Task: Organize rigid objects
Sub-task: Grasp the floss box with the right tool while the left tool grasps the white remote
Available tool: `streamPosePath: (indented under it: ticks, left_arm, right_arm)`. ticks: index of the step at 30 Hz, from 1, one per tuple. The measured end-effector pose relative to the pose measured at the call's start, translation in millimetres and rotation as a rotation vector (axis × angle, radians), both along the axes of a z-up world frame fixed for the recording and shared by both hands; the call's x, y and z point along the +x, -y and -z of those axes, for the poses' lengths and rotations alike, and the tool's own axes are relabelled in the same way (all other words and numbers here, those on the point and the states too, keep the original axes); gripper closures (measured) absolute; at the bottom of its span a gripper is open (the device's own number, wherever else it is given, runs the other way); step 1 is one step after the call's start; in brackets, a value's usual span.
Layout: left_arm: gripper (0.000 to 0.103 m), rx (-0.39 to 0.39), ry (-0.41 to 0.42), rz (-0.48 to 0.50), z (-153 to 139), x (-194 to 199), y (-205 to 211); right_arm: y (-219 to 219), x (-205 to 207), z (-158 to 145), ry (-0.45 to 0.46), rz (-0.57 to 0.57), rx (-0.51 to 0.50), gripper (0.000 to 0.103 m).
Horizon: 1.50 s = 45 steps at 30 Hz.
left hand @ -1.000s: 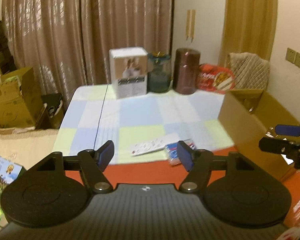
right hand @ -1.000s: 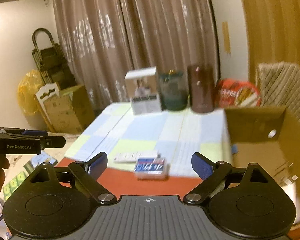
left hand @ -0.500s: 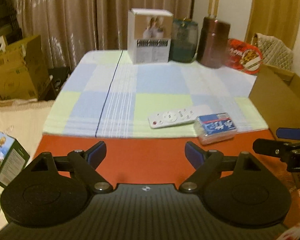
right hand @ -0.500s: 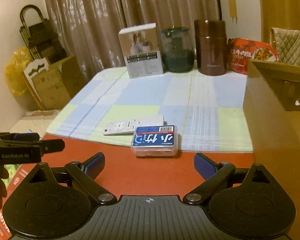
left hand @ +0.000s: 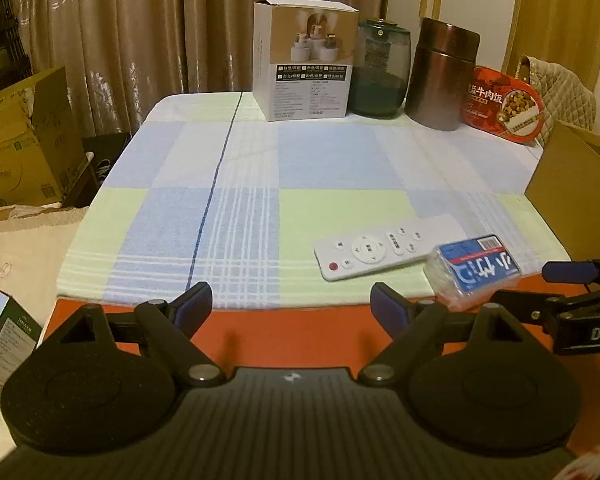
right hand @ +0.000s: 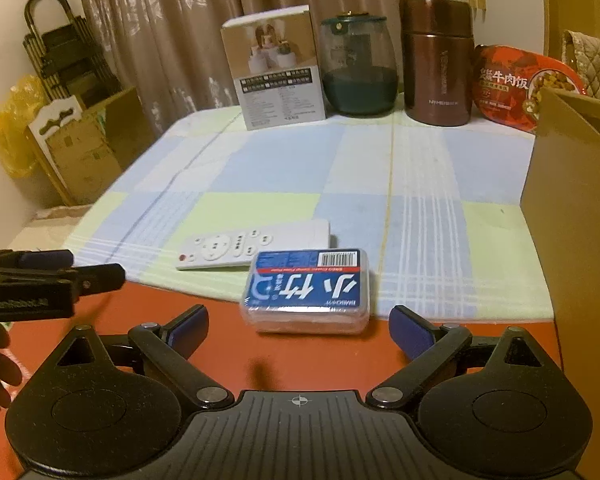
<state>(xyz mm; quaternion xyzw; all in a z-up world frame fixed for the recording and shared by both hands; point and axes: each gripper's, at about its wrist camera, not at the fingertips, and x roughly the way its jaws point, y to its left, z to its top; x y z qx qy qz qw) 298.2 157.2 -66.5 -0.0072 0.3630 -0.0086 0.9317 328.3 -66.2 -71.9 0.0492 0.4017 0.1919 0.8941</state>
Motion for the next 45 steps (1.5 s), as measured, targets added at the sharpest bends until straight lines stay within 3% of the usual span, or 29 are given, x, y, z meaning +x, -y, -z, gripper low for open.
streamPosePath:
  ticks: [6,17,19,21,36,41,45]
  left_arm:
    - [0.019,0.045,0.041,0.051,3.4,9.3,-0.7]
    - [0.019,0.074,-0.011,0.147,17.3,24.2,4.0]
    - [0.019,0.079,-0.013,0.170,19.6,26.4,5.9]
    - [0.019,0.091,-0.018,0.194,22.8,28.8,9.2]
    - [0.020,0.190,0.048,0.506,39.5,65.1,58.8]
    - [0.023,0.191,0.003,0.583,48.1,90.5,70.1]
    - [0.031,0.147,-0.044,0.614,51.0,104.3,71.2]
  right_arm:
    - [-15.7,15.8,11.1,0.010,-0.028,-0.049,0.009]
    - [-22.0,36.0,30.9,-0.027,-0.022,-0.073,0.009]
    - [-20.5,36.7,31.1,-0.022,-0.022,-0.068,0.017]
    - [-19.0,35.4,30.4,-0.015,-0.026,-0.081,0.017]
    - [25.5,39.0,12.1,0.004,0.097,-0.111,0.018]
    - [32.0,44.0,10.6,-0.003,0.109,-0.089,0.018]
    - [32.7,45.7,11.6,-0.011,0.110,-0.081,0.018]
